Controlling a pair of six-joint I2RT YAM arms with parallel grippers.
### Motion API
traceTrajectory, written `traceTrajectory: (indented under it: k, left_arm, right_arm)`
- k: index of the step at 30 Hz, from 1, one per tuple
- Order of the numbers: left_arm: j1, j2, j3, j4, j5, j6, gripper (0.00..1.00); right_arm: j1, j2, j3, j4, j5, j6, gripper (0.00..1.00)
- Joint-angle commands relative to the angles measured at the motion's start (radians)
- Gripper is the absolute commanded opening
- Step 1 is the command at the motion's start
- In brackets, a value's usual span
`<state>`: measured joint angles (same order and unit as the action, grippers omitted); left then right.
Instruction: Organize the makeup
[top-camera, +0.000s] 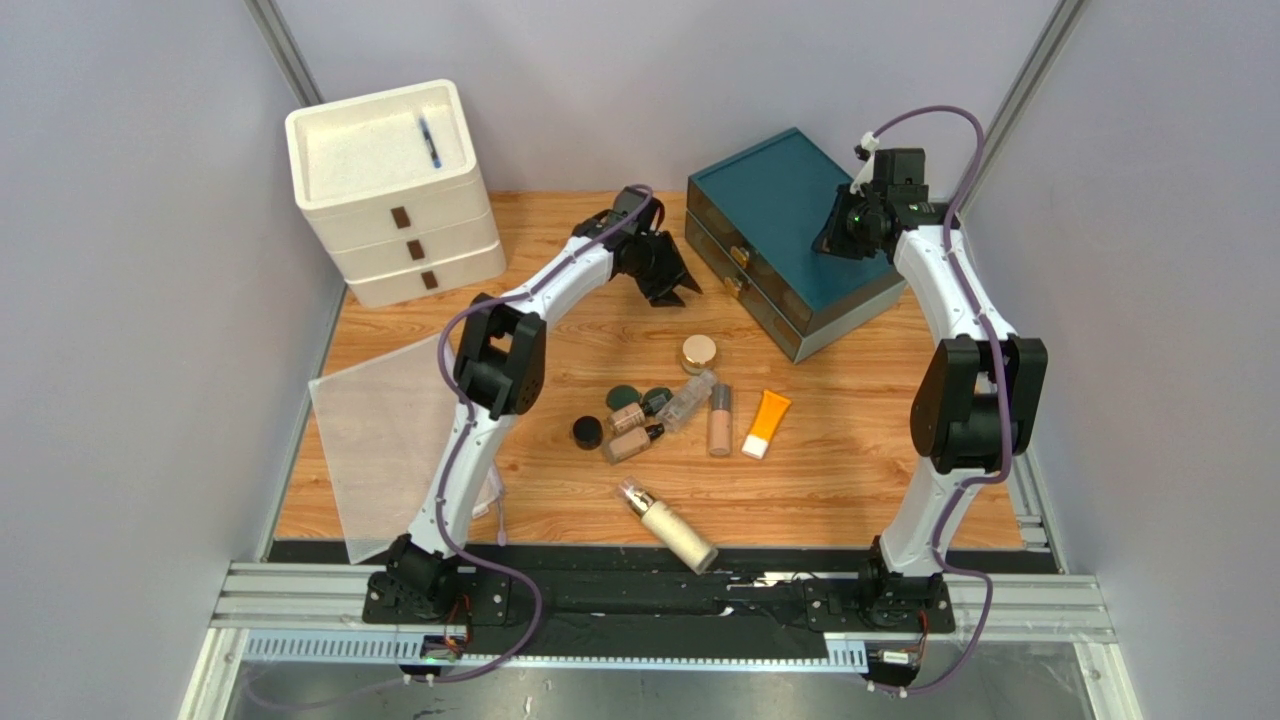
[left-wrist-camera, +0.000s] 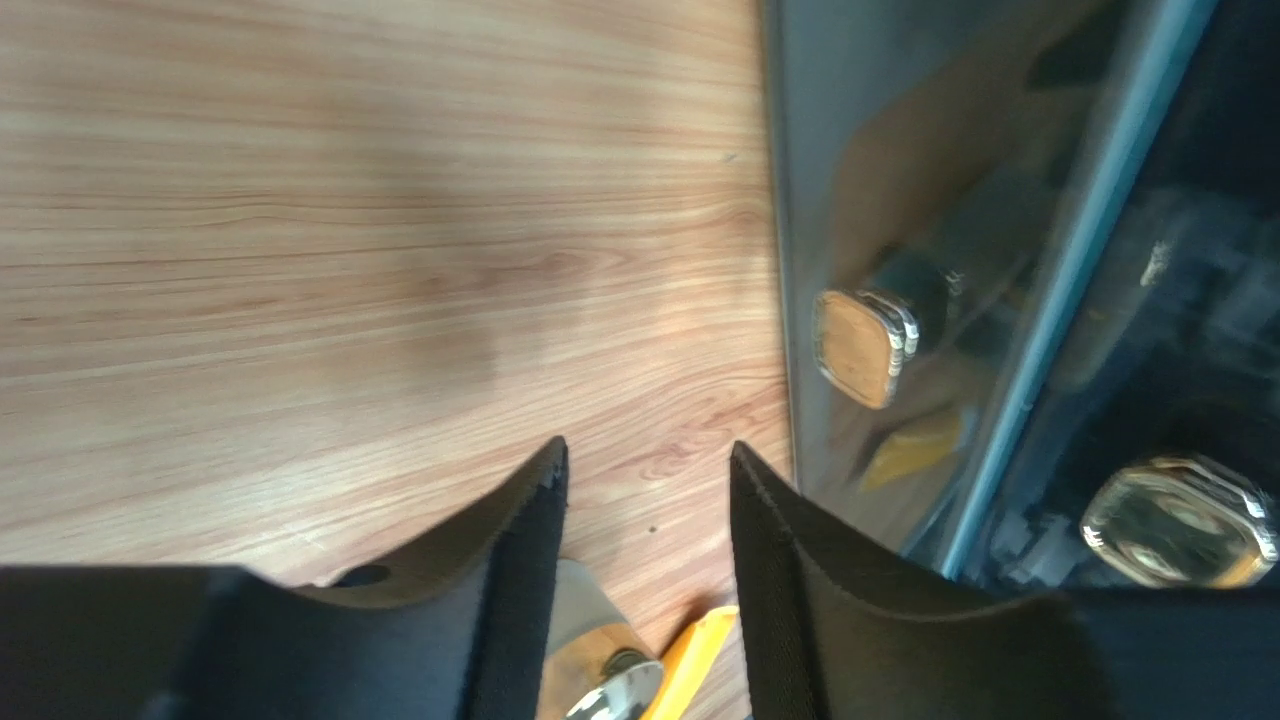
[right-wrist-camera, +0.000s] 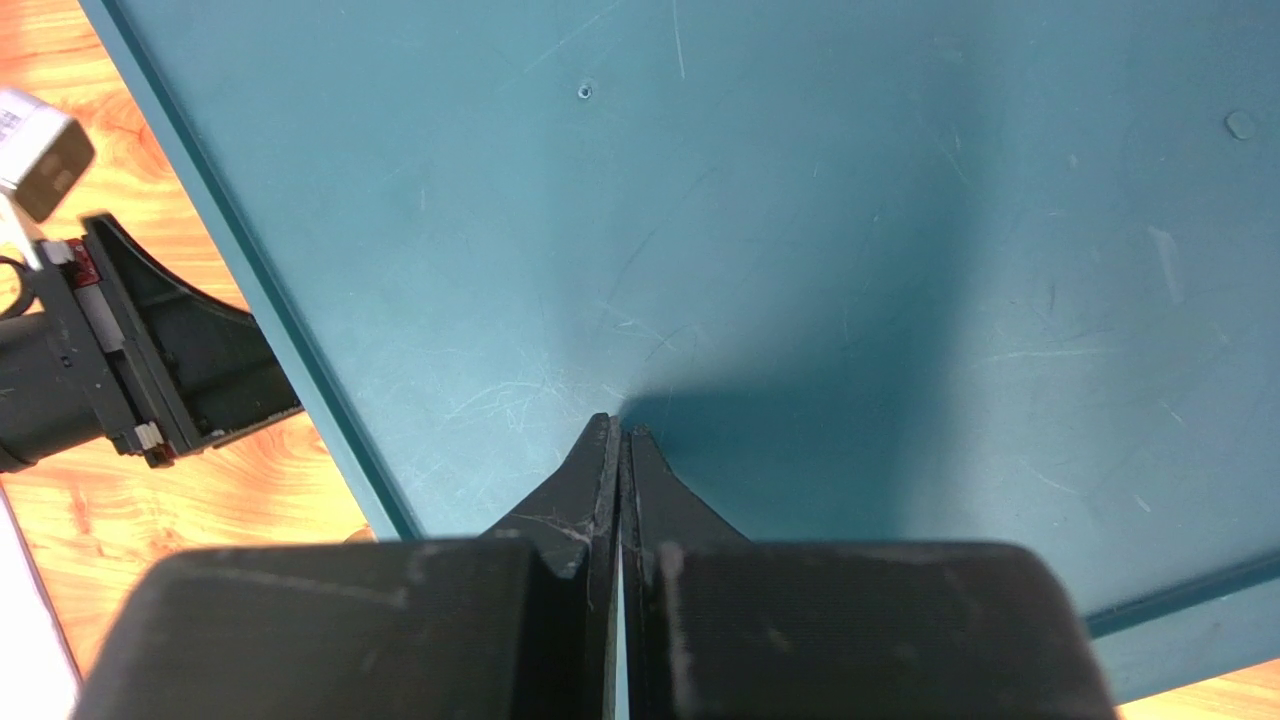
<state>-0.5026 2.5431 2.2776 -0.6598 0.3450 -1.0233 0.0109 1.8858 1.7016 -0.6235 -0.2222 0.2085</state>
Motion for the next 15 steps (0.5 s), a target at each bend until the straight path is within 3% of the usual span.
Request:
traceTrajectory:
  k: [1,9,15]
  left_arm:
    - [-0.017,-0.116,-0.052,0.194,0.012,-0.047,0.57]
    - [-0.039,-0.055,0.082,0.258,0.042,-0.100,0.61]
    - [-0.057,-0.081,0.002,0.439,0.052,-0.175,0.61]
  right_arm:
    - [0.008,0.068,-0.039,-0.116,0.006,-0.026,0.00]
    - [0.006,0.078,-0.037,-0.122,0.006,-0.029,0.00]
    - [0.004,0.075,-0.037,-0.125,0.003,-0.029,0.00]
